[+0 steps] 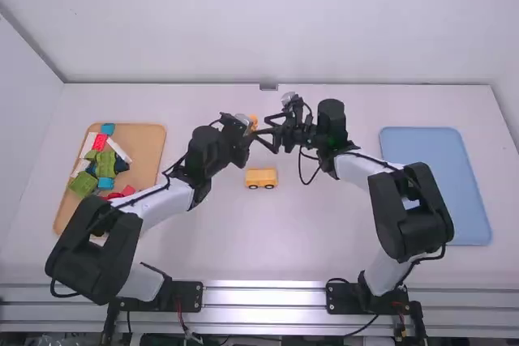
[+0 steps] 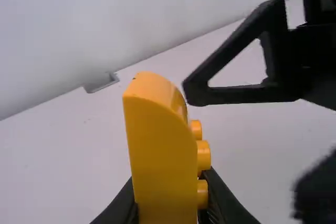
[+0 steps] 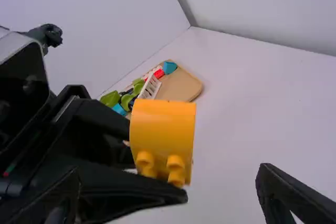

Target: Assemble lego blocks to make yellow taxi

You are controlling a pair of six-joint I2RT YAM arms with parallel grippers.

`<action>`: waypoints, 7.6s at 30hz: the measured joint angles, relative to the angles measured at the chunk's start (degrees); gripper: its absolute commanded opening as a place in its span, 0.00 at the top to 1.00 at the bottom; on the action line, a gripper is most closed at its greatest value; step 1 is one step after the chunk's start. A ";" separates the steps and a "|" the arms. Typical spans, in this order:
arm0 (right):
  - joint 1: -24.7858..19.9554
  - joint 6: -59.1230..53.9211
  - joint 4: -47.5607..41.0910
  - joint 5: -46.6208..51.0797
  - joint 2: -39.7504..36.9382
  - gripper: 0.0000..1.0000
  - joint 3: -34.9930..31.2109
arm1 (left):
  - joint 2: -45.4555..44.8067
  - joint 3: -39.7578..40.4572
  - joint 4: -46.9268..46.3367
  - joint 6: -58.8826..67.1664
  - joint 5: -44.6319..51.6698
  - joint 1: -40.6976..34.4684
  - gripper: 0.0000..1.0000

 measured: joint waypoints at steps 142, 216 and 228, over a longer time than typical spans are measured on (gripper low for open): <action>28.89 -60.65 -99.76 44.68 37.29 0.01 67.73 | -24.44 -10.25 -23.85 4.17 20.15 45.86 0.01; -3.82 -51.58 -30.51 7.80 -7.50 0.02 -2.03 | 30.42 21.57 -56.08 84.54 44.17 24.96 0.19; -3.45 -51.56 -30.84 7.78 -7.50 0.02 -2.05 | 33.33 21.51 -54.60 84.54 43.15 24.96 0.55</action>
